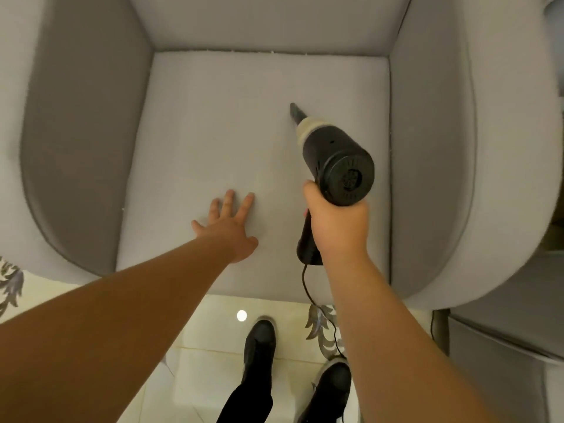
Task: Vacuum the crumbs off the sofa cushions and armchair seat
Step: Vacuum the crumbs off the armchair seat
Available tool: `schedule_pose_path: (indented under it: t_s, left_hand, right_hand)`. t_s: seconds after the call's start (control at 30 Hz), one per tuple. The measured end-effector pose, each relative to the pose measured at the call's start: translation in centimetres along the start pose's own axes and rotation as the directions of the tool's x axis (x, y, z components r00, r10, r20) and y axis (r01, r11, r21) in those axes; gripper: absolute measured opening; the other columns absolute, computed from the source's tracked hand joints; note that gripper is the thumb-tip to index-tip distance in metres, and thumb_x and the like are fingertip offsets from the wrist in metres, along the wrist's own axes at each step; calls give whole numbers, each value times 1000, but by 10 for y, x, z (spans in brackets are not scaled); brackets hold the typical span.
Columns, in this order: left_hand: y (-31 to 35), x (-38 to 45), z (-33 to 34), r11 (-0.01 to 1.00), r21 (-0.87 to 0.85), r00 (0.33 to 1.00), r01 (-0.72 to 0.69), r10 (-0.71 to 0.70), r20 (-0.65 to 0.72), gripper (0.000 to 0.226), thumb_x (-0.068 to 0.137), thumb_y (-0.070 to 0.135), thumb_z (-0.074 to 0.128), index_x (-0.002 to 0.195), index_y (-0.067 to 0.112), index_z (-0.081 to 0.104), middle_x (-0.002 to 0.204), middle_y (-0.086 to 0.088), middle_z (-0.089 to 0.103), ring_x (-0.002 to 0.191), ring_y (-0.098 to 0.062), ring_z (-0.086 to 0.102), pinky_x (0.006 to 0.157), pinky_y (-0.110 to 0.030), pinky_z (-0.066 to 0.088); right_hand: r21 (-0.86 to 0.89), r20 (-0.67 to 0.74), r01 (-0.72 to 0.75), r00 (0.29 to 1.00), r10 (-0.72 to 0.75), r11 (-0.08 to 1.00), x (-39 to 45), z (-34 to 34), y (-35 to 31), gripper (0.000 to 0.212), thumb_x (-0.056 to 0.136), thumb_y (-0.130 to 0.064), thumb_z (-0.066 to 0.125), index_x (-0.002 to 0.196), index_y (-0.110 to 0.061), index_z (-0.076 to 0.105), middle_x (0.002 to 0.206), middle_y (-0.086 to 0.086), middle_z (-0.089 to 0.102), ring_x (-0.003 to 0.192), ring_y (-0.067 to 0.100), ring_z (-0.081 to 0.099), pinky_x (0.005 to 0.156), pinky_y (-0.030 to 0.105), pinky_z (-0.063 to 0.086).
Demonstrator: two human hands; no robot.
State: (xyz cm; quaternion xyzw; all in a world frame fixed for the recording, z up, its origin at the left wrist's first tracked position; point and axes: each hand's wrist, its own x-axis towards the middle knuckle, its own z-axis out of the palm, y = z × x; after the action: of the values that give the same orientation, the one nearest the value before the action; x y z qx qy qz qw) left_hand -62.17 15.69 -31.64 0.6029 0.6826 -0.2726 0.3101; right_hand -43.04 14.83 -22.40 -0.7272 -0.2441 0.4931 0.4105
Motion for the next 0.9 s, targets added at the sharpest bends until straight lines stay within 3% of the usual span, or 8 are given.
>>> schedule_pose_path:
  t_s: [0.13, 0.23, 0.33, 0.47, 0.57, 0.63, 0.77, 0.9]
  left_hand:
    - [-18, -2, 6, 999, -34, 1000, -3, 4, 15, 101, 97, 55, 56, 153, 52, -27, 167, 8, -33, 158, -27, -20, 121, -71, 12]
    - [-24, -8, 14, 999, -50, 999, -19, 20, 35, 101, 98, 53, 57, 153, 51, -27, 166, 7, -34, 157, -28, -21, 122, -70, 12]
    - [-23, -11, 19, 999, -33, 999, -9, 10, 32, 100, 97, 51, 55, 153, 52, -27, 165, 8, -36, 157, -26, -22, 121, -68, 14]
    - [-19, -12, 18, 999, -45, 999, -27, 29, 43, 99, 98, 50, 56, 154, 52, -26, 166, 8, -34, 157, -26, -20, 121, -68, 16]
    - [-9, -23, 20, 998, -45, 997, -51, 54, 53, 98, 98, 48, 58, 155, 51, -22, 168, 8, -30, 158, -27, -19, 122, -69, 16]
    - [-1, -38, 11, 998, -25, 998, -55, 56, 34, 97, 99, 45, 59, 158, 48, -17, 168, 7, -31, 157, -28, -21, 123, -69, 12]
    - [20, -106, -35, 984, 140, 993, -106, 99, 57, 87, 101, 45, 55, 164, 39, -5, 167, 1, -33, 157, -29, -21, 125, -64, 12]
    - [46, -184, -101, 927, 299, 974, -225, 225, 35, 73, 103, 46, 49, 165, 28, 16, 172, -5, -17, 159, -31, -9, 125, -55, 19]
  right_hand:
    - [-106, 113, 72, 992, -60, 992, -8, 19, 2, 17, 83, -29, 84, 94, -29, 70, 78, -8, 71, 75, 9, 68, 68, 25, 57]
    - [-186, 87, 83, 994, -68, 979, -27, 5, 12, 24, 81, -31, 87, 95, -36, 67, 84, -10, 72, 82, 11, 70, 74, 27, 59]
    - [-189, 7, 12, 1000, -11, 982, -43, -17, 22, 28, 84, -26, 87, 102, -32, 67, 84, -6, 71, 79, 10, 69, 72, 24, 59]
    - [-222, 25, -34, 999, 41, 974, -51, -32, 29, 28, 85, -21, 86, 104, -28, 66, 83, -3, 70, 76, 12, 69, 61, 12, 55]
    - [-291, 98, -32, 993, 63, 956, -63, -42, 29, 21, 85, -23, 84, 96, -29, 67, 77, -1, 70, 74, 20, 69, 68, 30, 61]
    - [-278, 119, -48, 989, 84, 959, -78, -52, 12, 17, 84, -23, 84, 93, -27, 70, 73, -2, 69, 72, 20, 68, 68, 33, 61]
    - [-298, 80, -72, 992, 100, 952, -114, -96, -39, 11, 84, -18, 80, 80, -23, 70, 63, -5, 62, 59, 8, 58, 48, 11, 47]
    - [-380, 78, -16, 996, 49, 925, -165, -160, -120, 13, 82, -18, 77, 75, -20, 66, 63, -4, 58, 59, 11, 53, 55, 23, 45]
